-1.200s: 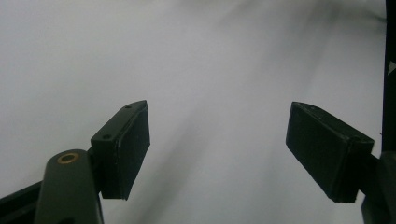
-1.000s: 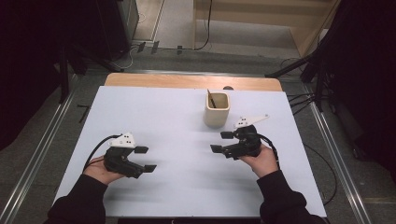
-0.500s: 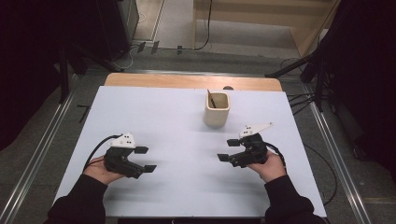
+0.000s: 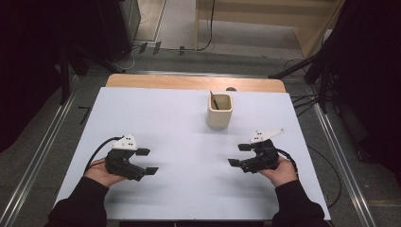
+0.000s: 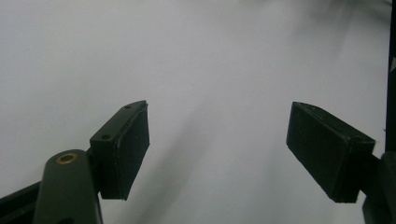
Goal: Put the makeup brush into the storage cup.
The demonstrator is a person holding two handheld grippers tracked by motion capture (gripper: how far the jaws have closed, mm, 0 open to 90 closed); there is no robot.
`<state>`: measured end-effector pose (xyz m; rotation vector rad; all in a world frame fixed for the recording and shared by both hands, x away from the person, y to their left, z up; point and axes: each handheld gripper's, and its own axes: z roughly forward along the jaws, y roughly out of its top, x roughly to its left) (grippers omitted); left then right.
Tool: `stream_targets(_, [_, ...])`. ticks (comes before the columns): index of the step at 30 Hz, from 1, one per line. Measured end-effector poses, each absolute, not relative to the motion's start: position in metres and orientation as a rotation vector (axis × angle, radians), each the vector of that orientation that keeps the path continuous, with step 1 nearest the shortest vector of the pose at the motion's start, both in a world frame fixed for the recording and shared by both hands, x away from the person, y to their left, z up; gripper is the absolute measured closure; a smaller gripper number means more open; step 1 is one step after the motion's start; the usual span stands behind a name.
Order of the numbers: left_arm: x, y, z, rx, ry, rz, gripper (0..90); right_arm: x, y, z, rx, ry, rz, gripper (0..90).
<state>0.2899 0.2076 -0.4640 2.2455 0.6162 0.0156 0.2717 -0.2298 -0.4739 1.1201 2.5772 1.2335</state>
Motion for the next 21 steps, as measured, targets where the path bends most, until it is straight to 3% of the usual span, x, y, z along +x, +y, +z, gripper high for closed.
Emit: stream_targets(21, [0.289, 0.207, -0.464, 2.246, 0.616, 0.026, 22.0, 0.268, -0.247, -0.479, 1.134, 2.572, 1.213, 25.3])
